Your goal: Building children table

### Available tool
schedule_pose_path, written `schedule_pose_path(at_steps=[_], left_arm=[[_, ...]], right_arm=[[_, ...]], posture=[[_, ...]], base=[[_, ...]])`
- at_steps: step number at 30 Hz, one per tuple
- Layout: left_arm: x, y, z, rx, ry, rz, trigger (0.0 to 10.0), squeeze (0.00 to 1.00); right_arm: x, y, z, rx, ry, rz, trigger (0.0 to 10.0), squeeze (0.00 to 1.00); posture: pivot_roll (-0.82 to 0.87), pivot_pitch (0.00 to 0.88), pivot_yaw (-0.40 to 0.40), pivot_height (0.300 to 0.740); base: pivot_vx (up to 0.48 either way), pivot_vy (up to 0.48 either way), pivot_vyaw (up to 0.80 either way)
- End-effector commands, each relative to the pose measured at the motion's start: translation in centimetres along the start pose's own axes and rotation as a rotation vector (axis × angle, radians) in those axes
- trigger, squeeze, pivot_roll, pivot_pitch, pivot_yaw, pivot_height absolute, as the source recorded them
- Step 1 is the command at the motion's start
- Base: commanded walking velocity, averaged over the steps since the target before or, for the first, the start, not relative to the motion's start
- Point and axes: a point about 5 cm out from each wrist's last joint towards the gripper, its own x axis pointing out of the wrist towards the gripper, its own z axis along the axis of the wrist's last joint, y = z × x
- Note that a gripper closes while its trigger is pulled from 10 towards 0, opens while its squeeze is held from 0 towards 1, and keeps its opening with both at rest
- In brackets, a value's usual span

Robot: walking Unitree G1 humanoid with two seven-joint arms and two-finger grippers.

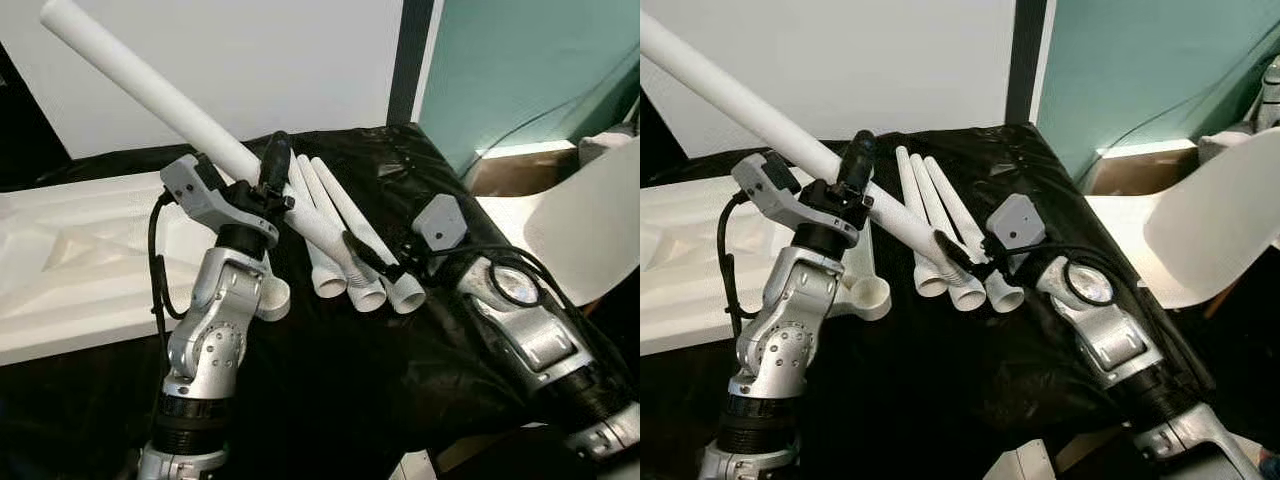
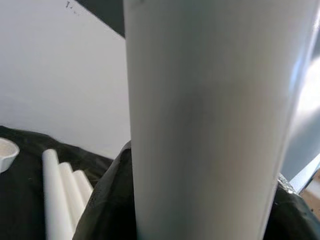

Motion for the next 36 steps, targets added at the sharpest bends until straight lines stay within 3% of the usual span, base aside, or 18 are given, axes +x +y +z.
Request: schedule_pose_path(at_steps=[1, 12, 15, 18, 22, 23, 30, 36], left_arm=[[-0.2, -6.1, 0.4, -0.093, -0.035, -0.521, 0.0, 0.00], [-0.5, -6.5, 0.0, -0.084, -0.013, -0.538, 0.0, 0.00], [-0.5, -6.1, -0.2, -0.040, -0.003, -0.520, 0.0, 0.00], [-0.6, -6.2, -0.8, 0.034, 0.024, -0.524, 0.0, 0.00], [-0.7, -6.2, -0.9, 0.044, 0.028, -0.526, 0.0, 0.00], [-0.7, -6.4, -1.0, 0.047, 0.034, -0.534, 0.0, 0.00], [-0.5, -6.9, -1.1, 0.029, 0.037, -0.559, 0.0, 0.00], [-0.4, -7.4, -1.3, 0.019, 0.043, -0.596, 0.0, 0.00]], right_arm=[[1.3, 4.8, -0.7, 0.075, 0.026, 0.267, 10.0, 0.00], [1.6, 4.3, -0.5, 0.155, 0.029, 0.369, 10.0, 0.00], [1.2, 3.6, 0.1, 0.169, 0.021, 0.383, 10.0, 0.00], [-0.3, 1.7, 0.8, 0.159, 0.042, 0.328, 10.0, 0.00], [-0.6, 1.3, 0.9, 0.156, 0.047, 0.317, 10.0, 0.00], [-1.5, 0.6, 1.5, 0.170, 0.048, 0.308, 10.0, 0.00], [-1.6, 0.3, 1.3, 0.170, 0.056, 0.301, 10.0, 0.00], [-0.4, 0.8, 1.1, 0.138, 0.062, 0.311, 10.0, 0.00]], posture=[[0.02, 0.000, 0.007, 0.740], [0.03, 0.000, 0.004, 0.740], [0.03, 0.000, 0.005, 0.740], [0.02, 0.000, 0.006, 0.740], [0.02, 0.000, 0.006, 0.740], [-0.01, 0.000, 0.013, 0.740], [-0.03, 0.000, 0.018, 0.740], [-0.04, 0.000, 0.013, 0.740]], base=[[0.000, 0.000, 0.00], [0.000, 0.000, 0.00], [0.000, 0.000, 0.00], [0.000, 0.000, 0.00], [0.000, 0.000, 0.00], [0.000, 0.000, 0.00], [0.000, 0.000, 0.00], [0.000, 0.000, 0.00]])
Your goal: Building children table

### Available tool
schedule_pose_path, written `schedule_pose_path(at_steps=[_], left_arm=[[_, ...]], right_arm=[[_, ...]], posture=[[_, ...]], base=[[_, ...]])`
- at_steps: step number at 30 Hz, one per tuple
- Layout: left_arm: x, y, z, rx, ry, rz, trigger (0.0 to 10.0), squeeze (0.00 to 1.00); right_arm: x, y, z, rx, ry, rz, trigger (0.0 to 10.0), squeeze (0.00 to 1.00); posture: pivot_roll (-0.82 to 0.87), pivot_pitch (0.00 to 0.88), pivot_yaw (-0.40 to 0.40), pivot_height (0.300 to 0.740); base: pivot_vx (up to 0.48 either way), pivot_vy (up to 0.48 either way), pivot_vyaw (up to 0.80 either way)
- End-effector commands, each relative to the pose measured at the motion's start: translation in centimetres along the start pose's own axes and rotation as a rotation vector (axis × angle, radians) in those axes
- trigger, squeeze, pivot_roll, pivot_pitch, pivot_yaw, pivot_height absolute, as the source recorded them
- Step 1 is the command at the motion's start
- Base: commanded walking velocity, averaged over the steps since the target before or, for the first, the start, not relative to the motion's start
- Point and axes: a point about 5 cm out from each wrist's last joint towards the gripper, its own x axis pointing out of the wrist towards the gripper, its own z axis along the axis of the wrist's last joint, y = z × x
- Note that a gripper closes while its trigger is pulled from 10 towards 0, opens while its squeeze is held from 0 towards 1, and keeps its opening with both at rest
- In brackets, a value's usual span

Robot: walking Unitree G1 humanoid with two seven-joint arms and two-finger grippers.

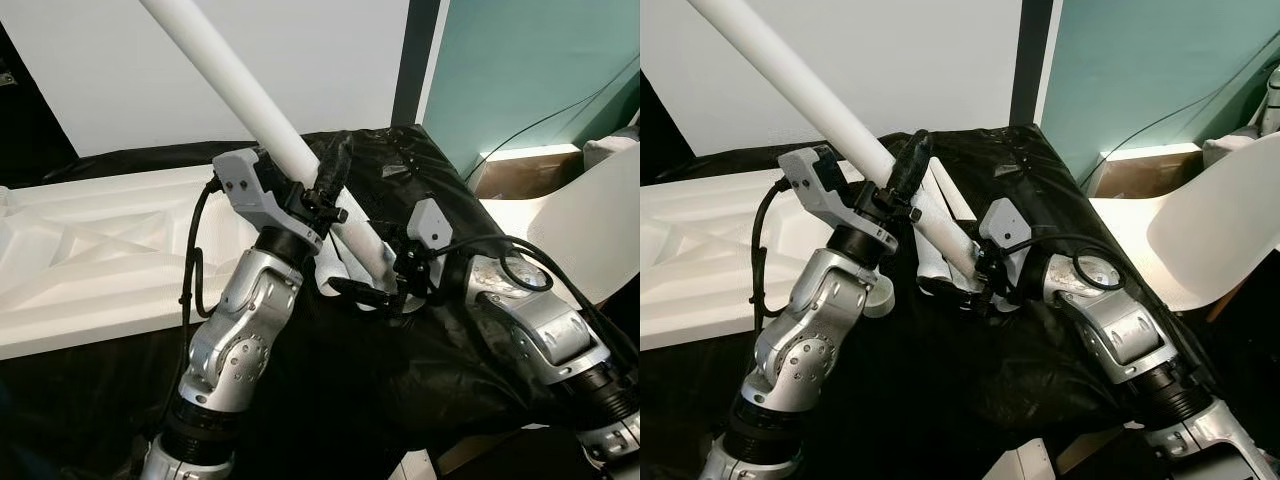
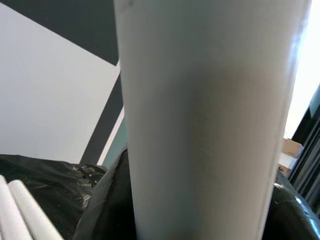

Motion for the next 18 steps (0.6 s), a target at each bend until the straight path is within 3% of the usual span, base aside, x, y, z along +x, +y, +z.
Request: schedule_pose_path(at_steps=[1, 10, 18], left_arm=[[-0.2, -2.6, -0.1, 0.009, -0.003, -0.395, 0.0, 0.00], [-0.9, -2.4, -1.2, 0.053, 0.049, -0.377, 0.0, 0.00], [-1.2, -1.7, -2.3, 0.150, 0.110, -0.350, 0.0, 0.00]], right_arm=[[0.8, 0.4, 0.2, -0.028, 0.008, 0.025, 10.0, 0.00], [1.3, -0.1, 1.5, -0.074, -0.011, -0.035, 10.0, 0.00], [0.8, -0.4, 1.9, -0.104, 0.042, -0.115, 10.0, 0.00]], posture=[[-0.04, 0.000, 0.013, 0.740], [-0.02, 0.000, 0.009, 0.740], [-0.01, 0.000, 0.013, 0.740]], base=[[0.000, 0.000, 0.00], [0.000, 0.000, 0.00], [0.000, 0.000, 0.00]])
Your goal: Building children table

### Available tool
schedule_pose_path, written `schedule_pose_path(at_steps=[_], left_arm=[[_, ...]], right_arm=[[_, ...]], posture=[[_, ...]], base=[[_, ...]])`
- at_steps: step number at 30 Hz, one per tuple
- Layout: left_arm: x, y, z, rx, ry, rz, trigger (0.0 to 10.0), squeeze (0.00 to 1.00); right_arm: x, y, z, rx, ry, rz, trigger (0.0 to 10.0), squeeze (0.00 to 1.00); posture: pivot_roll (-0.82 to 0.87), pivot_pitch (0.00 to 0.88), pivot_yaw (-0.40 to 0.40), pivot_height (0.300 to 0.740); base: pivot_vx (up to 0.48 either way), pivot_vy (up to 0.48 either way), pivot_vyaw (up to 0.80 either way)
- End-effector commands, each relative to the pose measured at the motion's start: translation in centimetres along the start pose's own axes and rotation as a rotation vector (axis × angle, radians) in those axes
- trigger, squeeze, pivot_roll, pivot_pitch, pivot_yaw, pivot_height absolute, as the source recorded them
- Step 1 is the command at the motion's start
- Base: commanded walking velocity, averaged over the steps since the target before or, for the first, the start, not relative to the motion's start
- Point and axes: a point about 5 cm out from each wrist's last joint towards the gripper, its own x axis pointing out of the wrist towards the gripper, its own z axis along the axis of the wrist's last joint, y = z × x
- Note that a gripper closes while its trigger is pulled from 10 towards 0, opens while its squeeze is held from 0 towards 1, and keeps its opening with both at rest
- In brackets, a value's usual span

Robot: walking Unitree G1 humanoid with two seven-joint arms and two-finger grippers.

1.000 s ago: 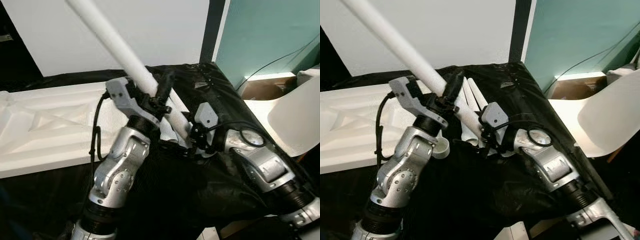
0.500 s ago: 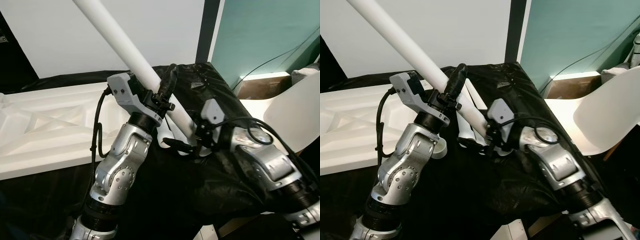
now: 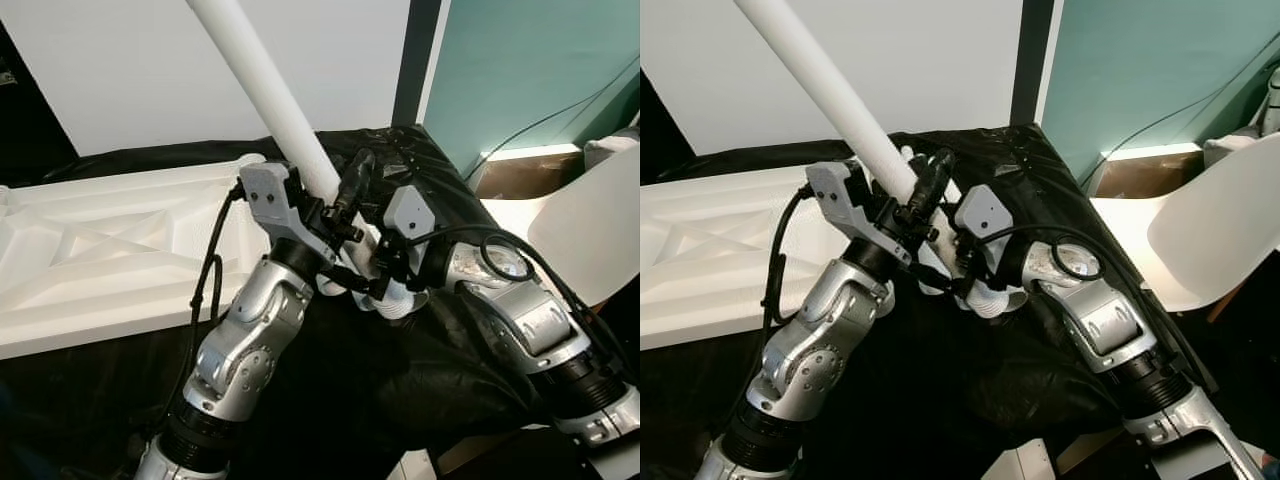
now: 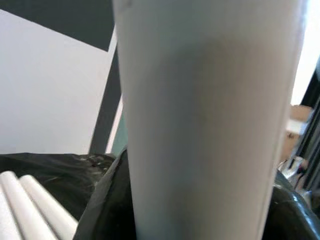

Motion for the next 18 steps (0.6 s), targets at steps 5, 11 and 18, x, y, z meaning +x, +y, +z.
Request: schedule_pose_path(at_steps=[5, 11, 18], left_arm=[[-0.1, -1.8, -0.4, 0.040, 0.001, -0.331, 0.0, 0.00], [0.0, -1.7, -0.4, 0.055, 0.000, -0.332, 0.0, 0.00], [0.2, -1.8, -0.6, 0.058, -0.005, -0.337, 0.0, 0.00]], right_arm=[[-0.6, 0.4, -0.8, -0.015, 0.089, -0.028, 10.0, 0.00], [-1.0, 0.8, -0.1, 0.003, 0.101, -0.032, 10.0, 0.00], [-1.2, 1.2, 0.1, 0.000, 0.117, -0.001, 4.3, 0.00]], posture=[[-0.02, 0.000, 0.019, 0.740], [-0.04, 0.000, 0.027, 0.740], [-0.05, 0.000, 0.024, 0.740]], base=[[0.000, 0.000, 0.00], [0.000, 0.000, 0.00], [0.000, 0.000, 0.00]])
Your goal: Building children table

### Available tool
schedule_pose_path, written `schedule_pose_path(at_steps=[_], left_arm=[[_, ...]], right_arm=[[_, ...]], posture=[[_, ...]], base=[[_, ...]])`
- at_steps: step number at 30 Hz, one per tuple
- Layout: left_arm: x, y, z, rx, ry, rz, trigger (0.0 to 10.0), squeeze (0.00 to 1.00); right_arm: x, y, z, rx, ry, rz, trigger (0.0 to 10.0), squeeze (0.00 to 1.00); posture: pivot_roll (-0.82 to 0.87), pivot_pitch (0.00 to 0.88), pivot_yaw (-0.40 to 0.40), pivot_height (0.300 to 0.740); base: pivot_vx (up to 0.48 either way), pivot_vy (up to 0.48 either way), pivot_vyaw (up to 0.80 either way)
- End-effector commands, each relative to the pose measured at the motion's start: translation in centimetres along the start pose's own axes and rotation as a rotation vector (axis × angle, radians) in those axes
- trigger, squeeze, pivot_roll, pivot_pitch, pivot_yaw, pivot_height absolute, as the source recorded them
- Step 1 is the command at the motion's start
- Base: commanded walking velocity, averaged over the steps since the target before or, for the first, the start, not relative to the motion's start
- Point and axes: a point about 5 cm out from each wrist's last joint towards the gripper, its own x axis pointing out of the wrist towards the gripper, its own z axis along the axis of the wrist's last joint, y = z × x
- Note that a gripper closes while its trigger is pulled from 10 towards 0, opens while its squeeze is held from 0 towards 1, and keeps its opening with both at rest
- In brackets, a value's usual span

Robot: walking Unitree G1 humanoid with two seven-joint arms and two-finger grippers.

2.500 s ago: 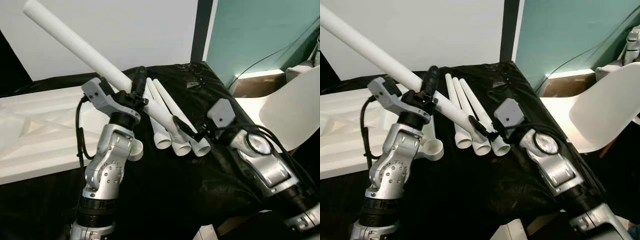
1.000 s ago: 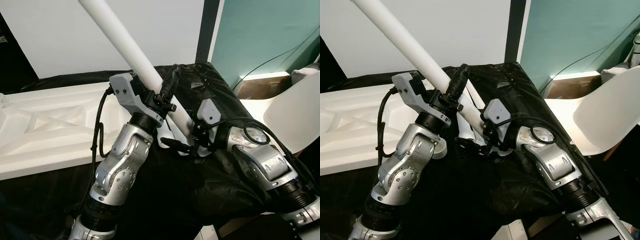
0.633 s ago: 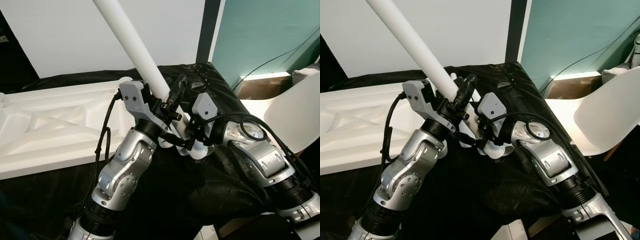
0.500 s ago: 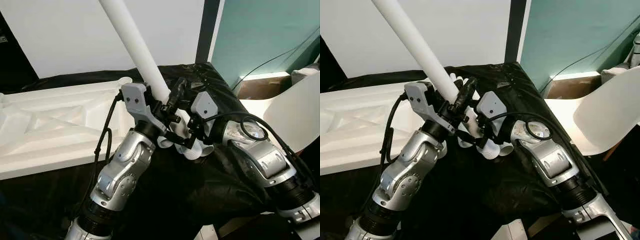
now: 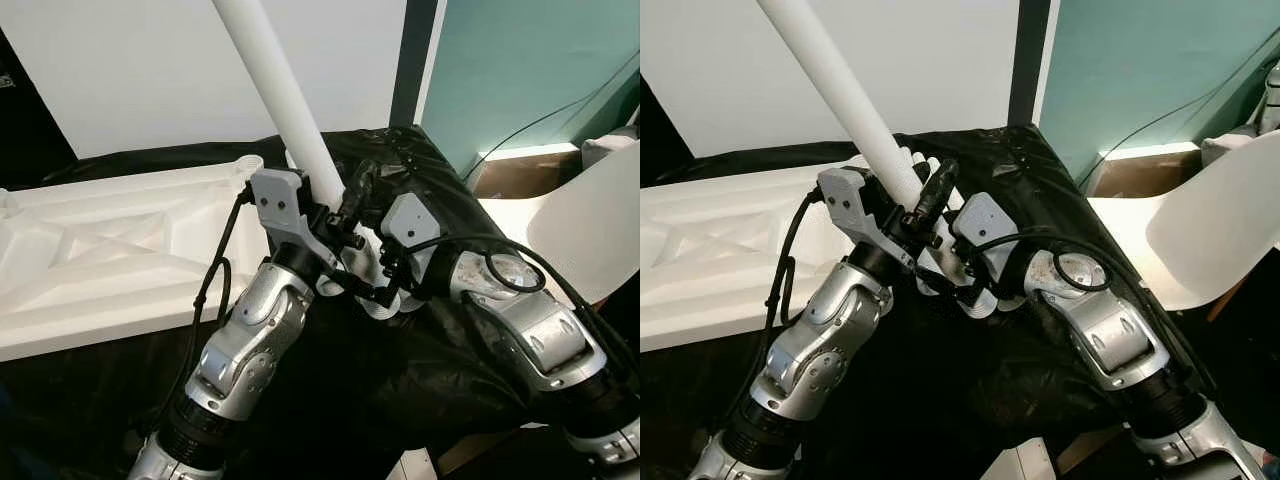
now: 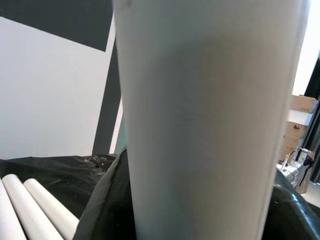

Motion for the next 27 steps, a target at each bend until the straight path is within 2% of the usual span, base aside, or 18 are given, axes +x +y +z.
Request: schedule_pose_path(at_steps=[1, 4, 6, 7, 9, 10, 12, 13, 14, 19, 20, 21, 22, 27], left_arm=[[0.0, -1.7, 0.1, 0.028, -0.012, -0.325, 0.0, 0.00], [0.1, -1.7, 0.1, 0.029, -0.016, -0.324, 0.0, 0.00], [0.1, -1.7, 0.1, 0.028, -0.020, -0.323, 0.0, 0.00], [0.1, -1.7, 0.1, 0.027, -0.023, -0.323, 0.0, 0.00], [0.1, -1.7, 0.1, 0.027, -0.024, -0.323, 0.0, 0.00], [0.2, -1.8, 0.1, 0.028, -0.026, -0.323, 0.0, 0.00], [0.2, -1.6, 0.1, 0.030, -0.023, -0.313, 0.0, 0.00], [0.2, -1.6, 0.0, 0.034, -0.020, -0.306, 4.2, 0.00], [0.2, -1.4, 0.1, 0.039, -0.025, -0.288, 10.0, 0.00], [0.3, -1.2, 0.1, 0.042, -0.028, -0.276, 10.0, 0.00], [0.2, -1.2, 0.3, 0.052, -0.042, -0.269, 10.0, 1.00], [0.2, -1.3, 0.6, 0.039, -0.055, -0.274, 10.0, 1.00], [0.0, -1.7, 0.9, 0.011, -0.061, -0.313, 10.0, 0.00], [-0.4, -2.3, 1.3, -0.070, -0.075, -0.367, 10.0, 0.00]], right_arm=[[-0.2, 0.1, 0.4, 0.000, 0.000, 0.020, 4.3, 0.00], [-0.5, -0.1, 0.6, 0.010, 0.006, 0.020, 4.3, 0.00], [-0.6, -0.2, 0.5, 0.020, 0.010, 0.018, 3.9, 0.00], [-0.5, -0.1, 0.3, 0.017, 0.016, 0.018, 2.9, 0.00], [-0.5, -0.1, 0.2, 0.016, 0.023, 0.018, 2.9, 0.00], [-0.5, 0.0, 0.2, 0.017, 0.029, 0.019, 0.0, 0.00], [-0.4, 0.0, 0.3, 0.021, 0.026, 0.019, 0.0, 0.00], [-0.4, 0.0, 0.3, 0.026, 0.023, 0.018, 0.0, 0.00], [-0.3, 0.0, 0.4, 0.031, 0.019, 0.014, 0.0, 0.00], [-0.2, 0.0, 0.5, 0.034, 0.017, 0.012, 0.0, 0.00], [0.0, -0.2, 0.6, 0.042, 0.011, 0.005, 0.0, 0.00], [0.2, -0.3, 0.7, 0.050, 0.004, -0.003, 0.0, 0.00], [0.4, -0.5, 0.8, 0.057, -0.004, -0.012, 0.0, 0.00], [0.7, -0.9, 1.2, 0.074, -0.024, -0.038, 0.0, 0.00]], posture=[[-0.05, 0.000, 0.023, 0.740], [-0.06, 0.000, 0.020, 0.740], [-0.06, 0.000, 0.018, 0.740], [-0.06, 0.000, 0.017, 0.740], [-0.06, 0.000, 0.016, 0.740], [-0.06, 0.000, 0.016, 0.740], [-0.06, 0.000, 0.016, 0.740], [-0.05, 0.000, 0.016, 0.740], [-0.05, 0.000, 0.014, 0.740], [-0.05, 0.000, 0.013, 0.740], [-0.05, 0.000, 0.010, 0.740], [-0.05, 0.000, 0.008, 0.740], [-0.04, 0.000, 0.006, 0.740], [-0.04, 0.000, 0.003, 0.740]], base=[[0.000, 0.000, 0.00], [0.000, 0.000, 0.00], [0.000, 0.000, 0.00], [0.000, 0.000, 0.00], [0.000, 0.000, 0.00], [0.000, 0.000, 0.00], [0.000, 0.000, 0.00], [0.000, 0.000, 0.00], [0.000, 0.000, 0.00], [0.000, 0.000, 0.00], [0.000, 0.000, 0.00], [0.000, 0.000, 0.00], [0.000, 0.000, 0.00], [0.000, 0.000, 0.00]])
